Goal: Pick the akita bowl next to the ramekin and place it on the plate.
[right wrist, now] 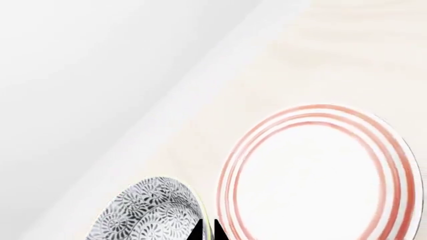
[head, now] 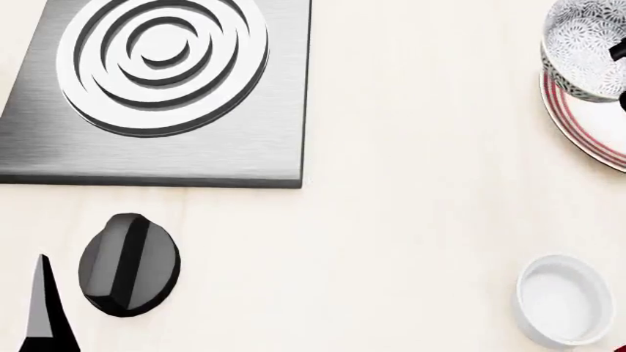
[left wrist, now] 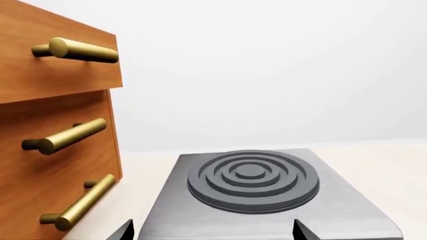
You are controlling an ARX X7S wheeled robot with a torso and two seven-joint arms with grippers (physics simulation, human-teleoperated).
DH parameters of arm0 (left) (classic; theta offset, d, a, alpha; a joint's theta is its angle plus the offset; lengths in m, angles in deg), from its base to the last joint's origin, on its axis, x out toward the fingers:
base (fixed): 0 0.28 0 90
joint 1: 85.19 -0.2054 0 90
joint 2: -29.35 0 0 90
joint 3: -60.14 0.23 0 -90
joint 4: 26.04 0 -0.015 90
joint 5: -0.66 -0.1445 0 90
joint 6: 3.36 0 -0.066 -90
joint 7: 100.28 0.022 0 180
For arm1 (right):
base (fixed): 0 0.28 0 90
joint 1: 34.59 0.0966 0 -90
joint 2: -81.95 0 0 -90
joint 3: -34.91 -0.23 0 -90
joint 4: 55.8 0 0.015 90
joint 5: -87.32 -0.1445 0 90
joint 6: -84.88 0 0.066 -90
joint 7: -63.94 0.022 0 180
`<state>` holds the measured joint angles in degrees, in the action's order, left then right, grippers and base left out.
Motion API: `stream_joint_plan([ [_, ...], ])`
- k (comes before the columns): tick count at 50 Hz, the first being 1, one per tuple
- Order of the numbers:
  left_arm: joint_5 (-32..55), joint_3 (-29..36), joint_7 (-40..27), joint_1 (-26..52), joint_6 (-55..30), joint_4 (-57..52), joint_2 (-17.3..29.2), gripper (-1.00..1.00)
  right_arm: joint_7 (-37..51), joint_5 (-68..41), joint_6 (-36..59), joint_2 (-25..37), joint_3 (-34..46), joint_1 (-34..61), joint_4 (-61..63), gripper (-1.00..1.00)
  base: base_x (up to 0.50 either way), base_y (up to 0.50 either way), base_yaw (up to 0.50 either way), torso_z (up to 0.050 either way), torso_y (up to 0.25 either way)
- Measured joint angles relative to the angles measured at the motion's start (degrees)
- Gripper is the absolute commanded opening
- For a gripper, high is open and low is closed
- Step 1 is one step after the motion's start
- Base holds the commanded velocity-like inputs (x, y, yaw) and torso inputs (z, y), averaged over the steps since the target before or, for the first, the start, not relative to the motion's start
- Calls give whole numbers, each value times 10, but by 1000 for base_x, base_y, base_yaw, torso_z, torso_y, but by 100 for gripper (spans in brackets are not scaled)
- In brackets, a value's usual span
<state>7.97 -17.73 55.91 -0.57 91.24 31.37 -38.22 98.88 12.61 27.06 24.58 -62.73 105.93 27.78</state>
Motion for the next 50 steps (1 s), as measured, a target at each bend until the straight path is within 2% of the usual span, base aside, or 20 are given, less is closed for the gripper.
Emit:
stream_joint_plan([
  [50,9,5,-6,10,-3,13,2,100,-28,93,-14,32,52,116,-192,-100,0,0,0,0,0],
])
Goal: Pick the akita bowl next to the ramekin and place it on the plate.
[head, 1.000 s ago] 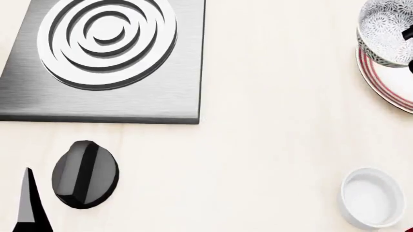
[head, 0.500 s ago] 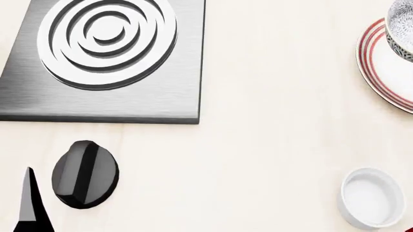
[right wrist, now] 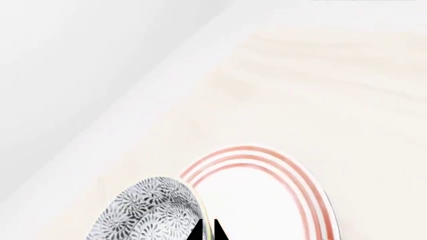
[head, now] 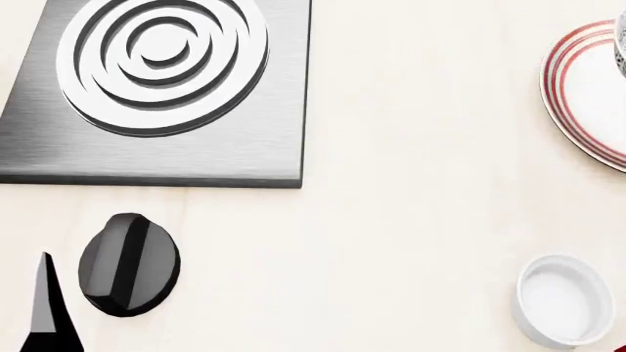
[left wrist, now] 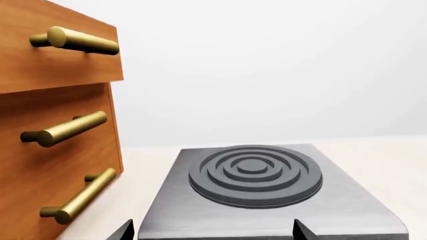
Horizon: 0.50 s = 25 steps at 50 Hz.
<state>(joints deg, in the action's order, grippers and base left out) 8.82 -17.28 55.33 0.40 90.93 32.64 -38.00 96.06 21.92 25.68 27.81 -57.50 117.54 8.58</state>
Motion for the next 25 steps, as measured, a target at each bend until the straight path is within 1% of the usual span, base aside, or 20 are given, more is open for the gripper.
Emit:
stream_joint_plan([
  [13,-1,4,-1,3,1,8,0,100,-25,30,-18,-9,20,41,-68,-100,0,0,0,0,1],
  [25,1,6,-2,6,1,12,0,100,-64,62,-56,-28,36,82,-156,-100,0,0,0,0,0],
])
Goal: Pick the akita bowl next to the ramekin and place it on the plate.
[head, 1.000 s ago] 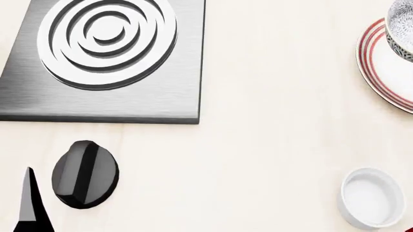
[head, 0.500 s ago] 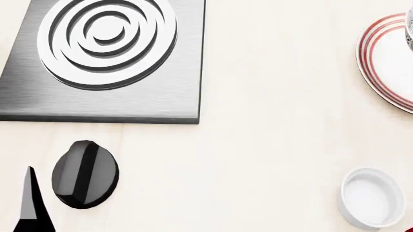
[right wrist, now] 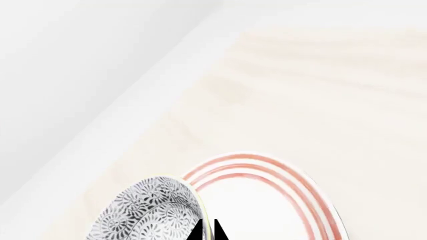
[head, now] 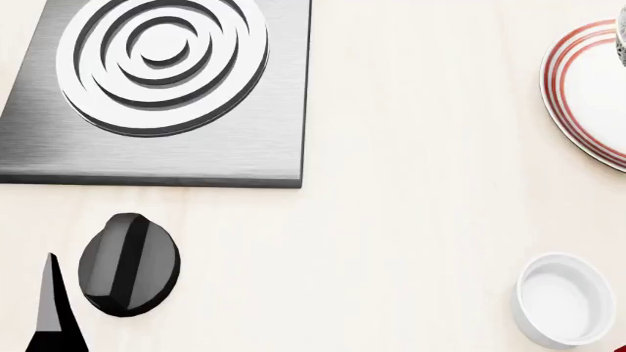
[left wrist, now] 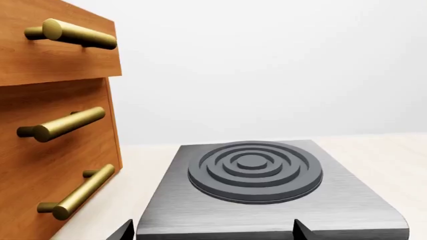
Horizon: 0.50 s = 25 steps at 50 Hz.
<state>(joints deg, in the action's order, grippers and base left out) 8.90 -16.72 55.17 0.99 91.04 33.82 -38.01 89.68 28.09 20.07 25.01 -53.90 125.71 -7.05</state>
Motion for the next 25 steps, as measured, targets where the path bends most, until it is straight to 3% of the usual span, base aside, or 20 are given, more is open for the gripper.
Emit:
stream_joint_plan([
  [25,5,-1,-3,7,-1,5,3,100,-112,81,-118,-40,43,88,-224,-100,0,0,0,1,0],
])
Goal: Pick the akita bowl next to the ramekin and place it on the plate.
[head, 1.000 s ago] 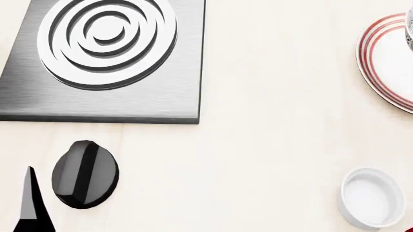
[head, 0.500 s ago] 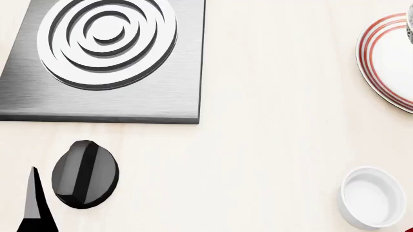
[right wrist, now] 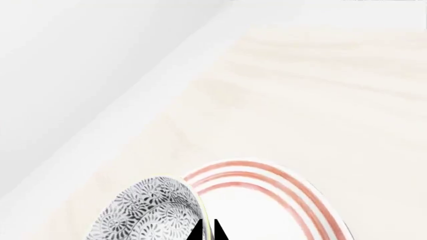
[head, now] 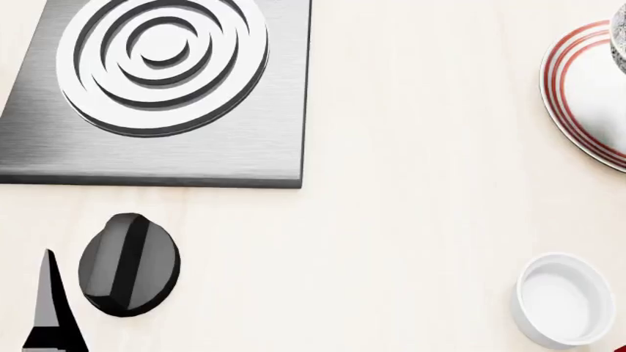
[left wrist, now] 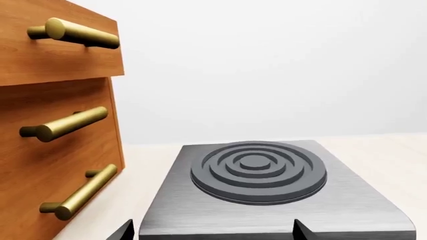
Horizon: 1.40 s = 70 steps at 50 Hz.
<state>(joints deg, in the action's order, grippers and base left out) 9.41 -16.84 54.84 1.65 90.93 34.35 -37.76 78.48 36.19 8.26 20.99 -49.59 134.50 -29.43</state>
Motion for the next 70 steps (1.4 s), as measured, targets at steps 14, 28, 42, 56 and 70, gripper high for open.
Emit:
stream_joint_plan([
  [14,4,-1,-2,3,-3,0,2,100,-40,47,-41,-19,-19,22,-89,-100,0,0,0,0,1],
  [28,8,0,-3,4,-4,0,3,100,-58,125,-47,-28,-94,14,-112,-100,0,0,0,0,1],
  [42,8,1,-4,3,-2,1,5,100,-73,224,-41,-37,-187,9,-114,-100,0,0,0,0,0],
  [56,10,2,-6,4,-2,1,6,100,-89,316,-33,-44,-277,10,-110,-100,0,0,0,0,0],
  [70,10,3,-8,4,-1,2,8,100,-107,392,-22,-51,-336,17,-112,100,0,0,0,0,0],
])
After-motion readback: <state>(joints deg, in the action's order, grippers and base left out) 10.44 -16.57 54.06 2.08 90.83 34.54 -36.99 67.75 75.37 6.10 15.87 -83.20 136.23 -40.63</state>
